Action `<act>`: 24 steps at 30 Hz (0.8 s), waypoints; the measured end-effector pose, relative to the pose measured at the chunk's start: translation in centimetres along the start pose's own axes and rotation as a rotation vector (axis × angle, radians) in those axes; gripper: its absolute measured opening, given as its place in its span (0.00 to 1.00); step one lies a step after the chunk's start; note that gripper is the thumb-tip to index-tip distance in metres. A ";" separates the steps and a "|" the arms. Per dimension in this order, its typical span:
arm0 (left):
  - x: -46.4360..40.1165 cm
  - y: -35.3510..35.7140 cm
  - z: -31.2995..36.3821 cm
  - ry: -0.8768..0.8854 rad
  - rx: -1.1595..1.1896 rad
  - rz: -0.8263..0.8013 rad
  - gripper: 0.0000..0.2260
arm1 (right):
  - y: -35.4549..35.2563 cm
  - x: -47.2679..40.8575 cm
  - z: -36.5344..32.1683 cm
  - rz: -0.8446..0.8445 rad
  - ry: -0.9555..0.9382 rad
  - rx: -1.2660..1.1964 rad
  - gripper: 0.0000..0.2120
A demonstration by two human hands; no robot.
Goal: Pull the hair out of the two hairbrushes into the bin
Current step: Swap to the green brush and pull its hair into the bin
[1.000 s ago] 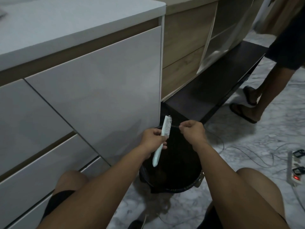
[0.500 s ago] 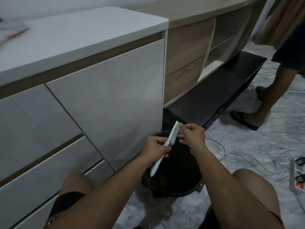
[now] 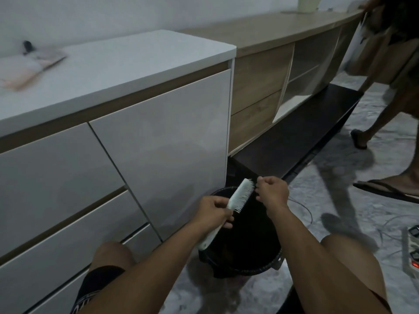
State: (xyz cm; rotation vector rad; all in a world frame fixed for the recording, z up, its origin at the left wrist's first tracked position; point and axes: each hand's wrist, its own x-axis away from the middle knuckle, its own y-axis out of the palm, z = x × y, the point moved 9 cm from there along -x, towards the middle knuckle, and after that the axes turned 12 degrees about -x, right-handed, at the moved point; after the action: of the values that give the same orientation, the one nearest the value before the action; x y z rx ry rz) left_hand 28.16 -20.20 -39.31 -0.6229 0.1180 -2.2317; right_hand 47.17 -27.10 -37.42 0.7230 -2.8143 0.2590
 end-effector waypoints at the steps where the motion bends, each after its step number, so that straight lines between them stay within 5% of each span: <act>1: 0.2 -0.1 0.0 -0.017 0.075 -0.012 0.07 | 0.3 0.1 0.0 -0.026 -0.001 -0.001 0.09; 3: 0.6 -0.3 0.2 -0.054 0.231 -0.039 0.07 | 1.7 1.1 -0.4 -0.170 -0.015 -0.002 0.05; 6: 1.1 -0.6 0.5 -0.122 0.429 -0.063 0.06 | 4.1 3.2 -1.1 -0.390 -0.079 0.079 0.19; 10: 1.3 -0.9 0.4 -0.175 0.516 -0.059 0.07 | 5.1 5.0 -2.1 -0.455 -0.217 0.347 0.23; 14: 1.4 -1.6 0.8 -0.159 0.538 -0.016 0.06 | 6.0 7.1 -2.4 -0.531 -0.248 0.364 0.19; 20: 1.9 -3.8 2.1 -0.122 0.464 0.078 0.06 | 4.0 7.7 -5.1 -0.285 -0.340 0.230 0.02; 24: 2.6 -5.2 4.3 -0.050 0.378 0.084 0.09 | 3.3 7.8 -8.5 -0.142 -0.441 0.164 0.07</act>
State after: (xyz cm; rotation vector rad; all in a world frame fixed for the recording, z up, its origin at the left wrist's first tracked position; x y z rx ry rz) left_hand 25.17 -18.10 -33.08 -0.4555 -0.2924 -2.0801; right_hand 40.35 -25.91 -27.62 1.1362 -3.1549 0.3450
